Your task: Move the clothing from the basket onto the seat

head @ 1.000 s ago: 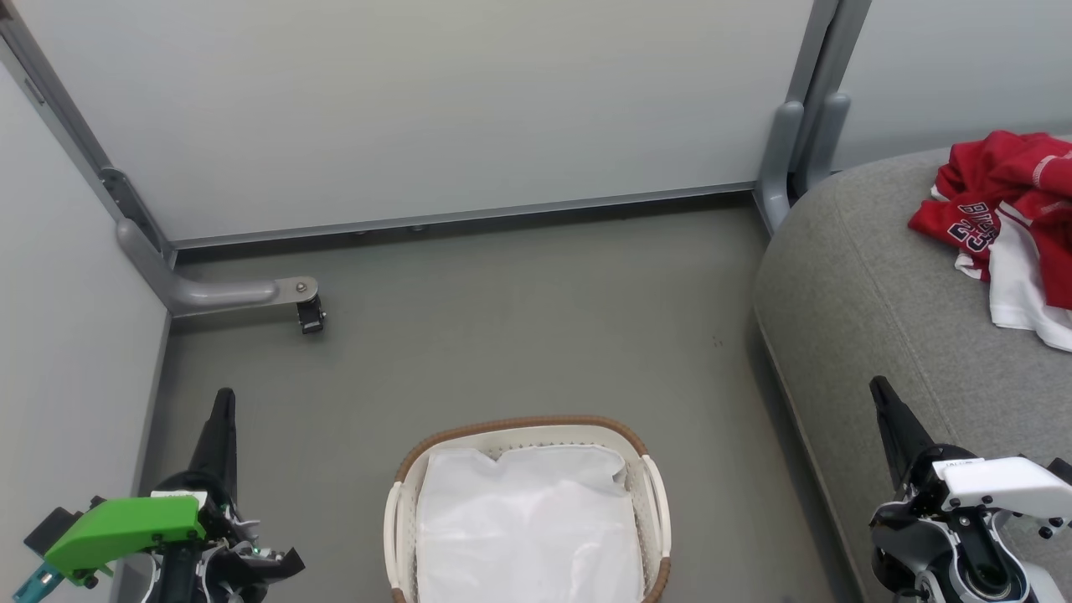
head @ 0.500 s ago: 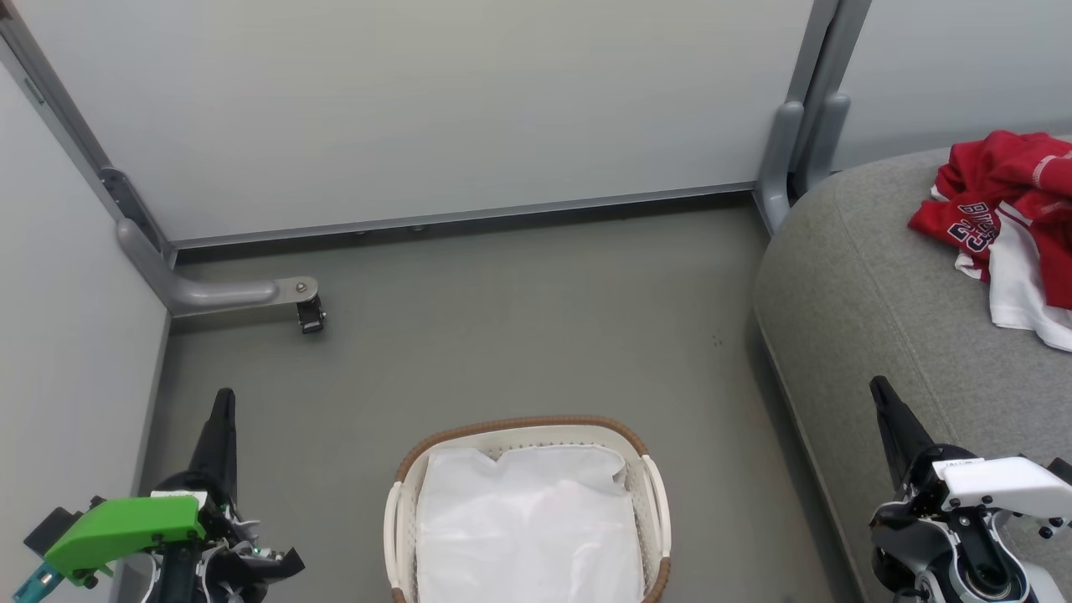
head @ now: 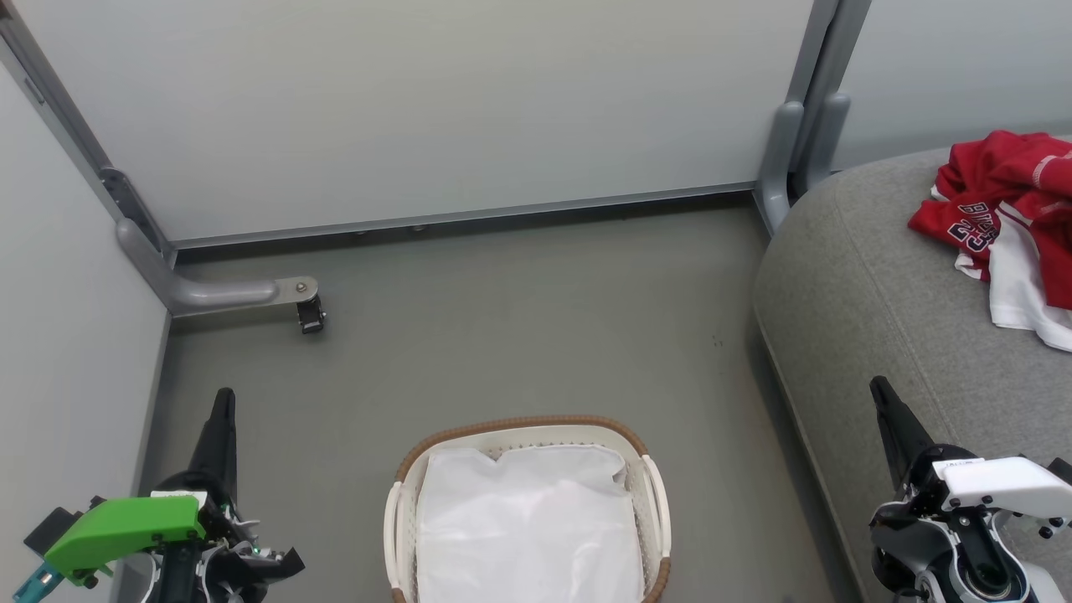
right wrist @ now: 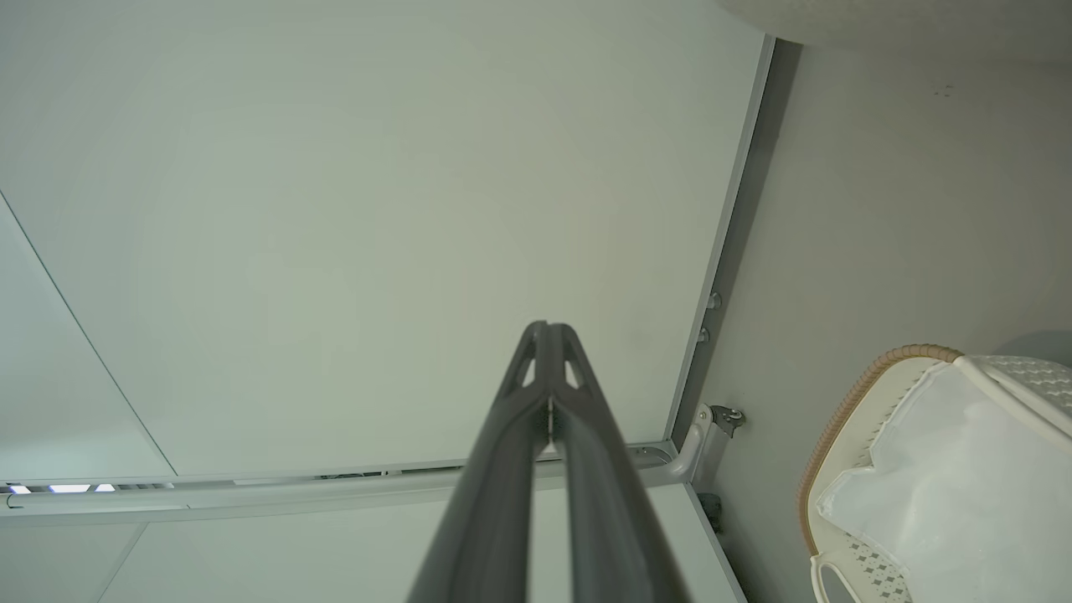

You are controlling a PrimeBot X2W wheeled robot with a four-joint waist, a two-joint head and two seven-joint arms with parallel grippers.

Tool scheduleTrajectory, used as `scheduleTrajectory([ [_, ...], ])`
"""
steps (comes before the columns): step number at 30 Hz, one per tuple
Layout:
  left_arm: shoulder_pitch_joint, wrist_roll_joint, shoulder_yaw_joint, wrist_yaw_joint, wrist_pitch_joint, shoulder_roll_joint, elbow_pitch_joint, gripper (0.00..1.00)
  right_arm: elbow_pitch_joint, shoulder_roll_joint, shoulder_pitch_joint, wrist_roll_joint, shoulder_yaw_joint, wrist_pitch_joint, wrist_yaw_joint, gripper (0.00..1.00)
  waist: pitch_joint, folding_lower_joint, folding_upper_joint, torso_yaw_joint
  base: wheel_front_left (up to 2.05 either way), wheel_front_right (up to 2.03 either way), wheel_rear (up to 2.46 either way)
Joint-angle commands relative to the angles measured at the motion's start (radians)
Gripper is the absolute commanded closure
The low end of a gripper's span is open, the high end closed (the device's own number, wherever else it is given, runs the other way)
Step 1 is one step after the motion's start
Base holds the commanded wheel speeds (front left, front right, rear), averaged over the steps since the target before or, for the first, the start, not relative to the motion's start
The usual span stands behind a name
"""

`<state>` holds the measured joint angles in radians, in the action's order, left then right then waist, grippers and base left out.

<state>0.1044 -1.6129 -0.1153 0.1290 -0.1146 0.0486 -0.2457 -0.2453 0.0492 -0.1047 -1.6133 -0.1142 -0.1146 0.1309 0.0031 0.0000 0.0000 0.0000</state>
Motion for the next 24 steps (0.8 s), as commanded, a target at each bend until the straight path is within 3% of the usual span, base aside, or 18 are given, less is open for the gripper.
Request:
scheduleTrajectory([
  [1, 0.010, 0.002, -0.002, 0.005, -0.004, 0.003, 0.002, 1.00, 0.002, 0.003, -0.008, 0.002, -0.002, -0.003, 0.000, 1.00, 0.000, 0.0000, 0.0000, 0.000, 0.00, 0.00, 0.00],
  [24, 0.010, 0.001, -0.002, 0.005, -0.004, 0.003, 0.002, 1.00, 0.002, 0.003, -0.008, 0.002, -0.003, -0.003, 0.000, 1.00, 0.000, 0.0000, 0.0000, 0.000, 0.00, 0.00, 0.00],
])
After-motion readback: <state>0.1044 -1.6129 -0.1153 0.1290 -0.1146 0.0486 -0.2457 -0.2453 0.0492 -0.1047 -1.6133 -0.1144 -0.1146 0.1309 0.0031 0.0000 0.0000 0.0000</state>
